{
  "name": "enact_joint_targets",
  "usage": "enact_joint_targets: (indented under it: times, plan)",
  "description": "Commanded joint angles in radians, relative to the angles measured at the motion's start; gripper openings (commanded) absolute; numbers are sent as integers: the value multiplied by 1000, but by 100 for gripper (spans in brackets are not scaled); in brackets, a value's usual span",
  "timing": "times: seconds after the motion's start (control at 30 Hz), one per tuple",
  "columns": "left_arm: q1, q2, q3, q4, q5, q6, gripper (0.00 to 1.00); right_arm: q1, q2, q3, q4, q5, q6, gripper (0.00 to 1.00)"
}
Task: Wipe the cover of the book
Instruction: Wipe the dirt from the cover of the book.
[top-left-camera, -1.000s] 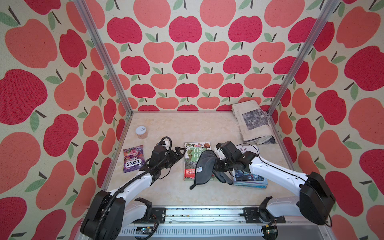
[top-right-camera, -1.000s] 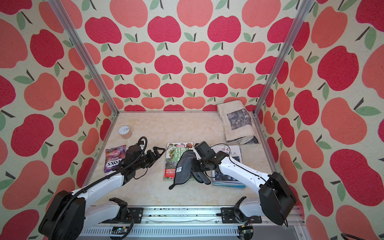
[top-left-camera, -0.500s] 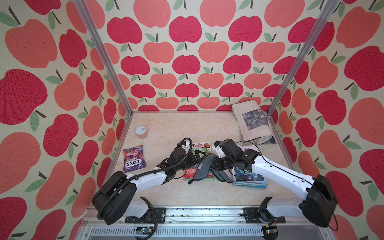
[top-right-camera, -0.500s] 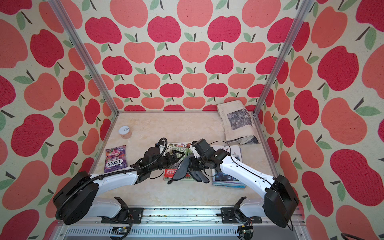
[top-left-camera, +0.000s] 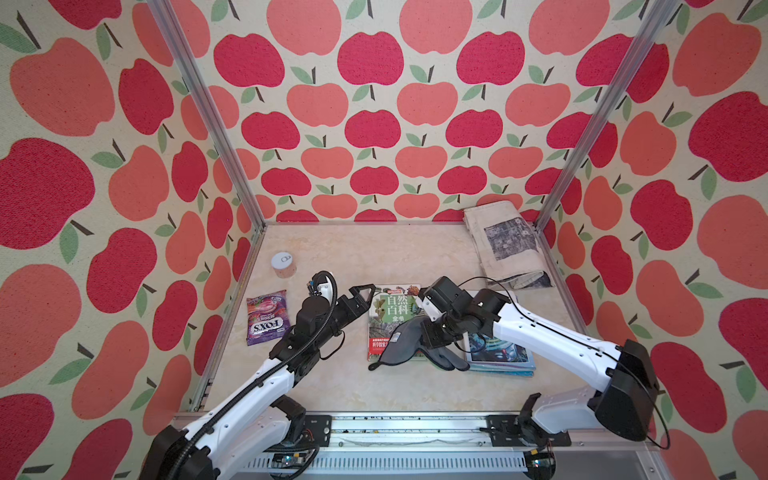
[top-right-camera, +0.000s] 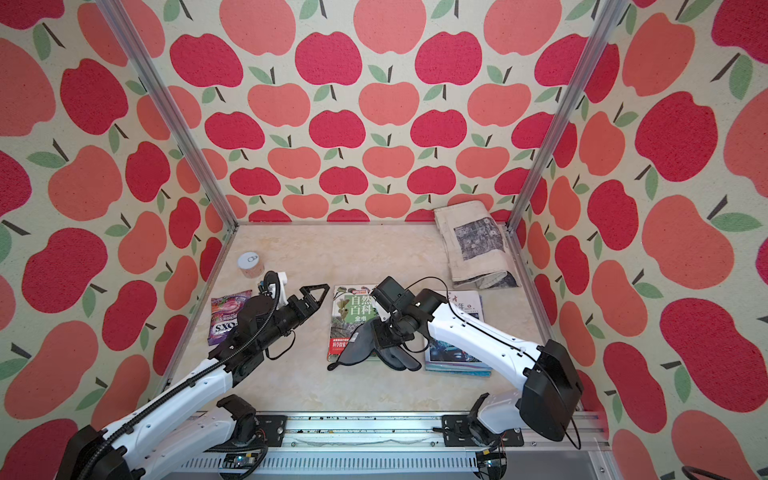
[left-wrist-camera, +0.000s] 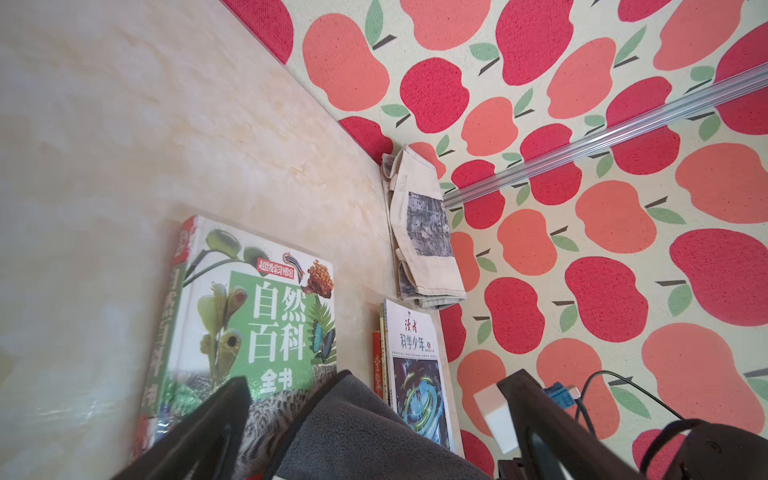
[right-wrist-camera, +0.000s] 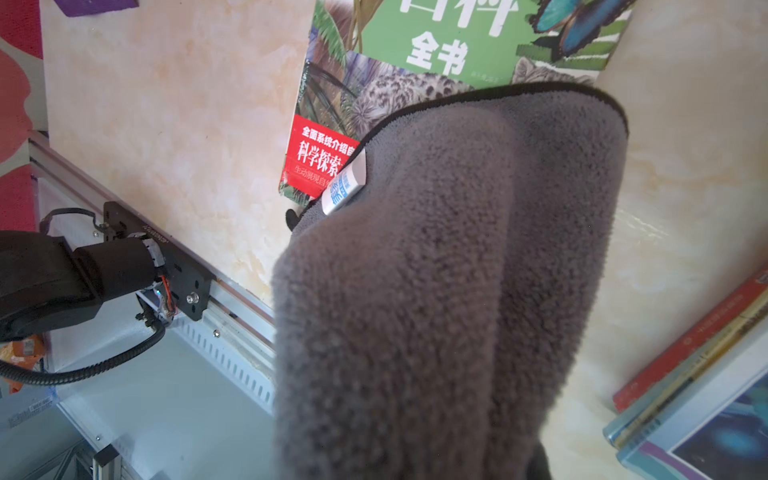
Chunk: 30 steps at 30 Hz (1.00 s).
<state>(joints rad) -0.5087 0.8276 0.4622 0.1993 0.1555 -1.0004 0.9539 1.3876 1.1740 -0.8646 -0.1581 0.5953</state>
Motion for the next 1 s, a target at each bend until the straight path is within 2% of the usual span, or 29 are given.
enact_joint_targets:
  times: [0.0,0.17,0.3,0.43,0.57,0.8,0.97]
  plan:
    - [41,-83,-36,-172,-20,54,99,5,-71,103,-231,33,-3,7]
    - [142,-144,-19,-270,48,125,99,22,-116,134,-423,2,4,7]
    - [199,-125,-42,-197,109,112,99,17,-60,101,-382,19,-43,6]
    - [209,-83,-16,-169,156,110,99,-22,95,75,-210,-47,-82,6]
    - [209,-102,-14,-201,167,115,99,-83,278,140,-76,-105,-116,5]
    - [210,-189,-34,-265,149,111,99,-124,633,411,-67,-160,-184,5]
    - [210,-207,-53,-262,147,94,99,-175,753,451,7,-158,-154,5]
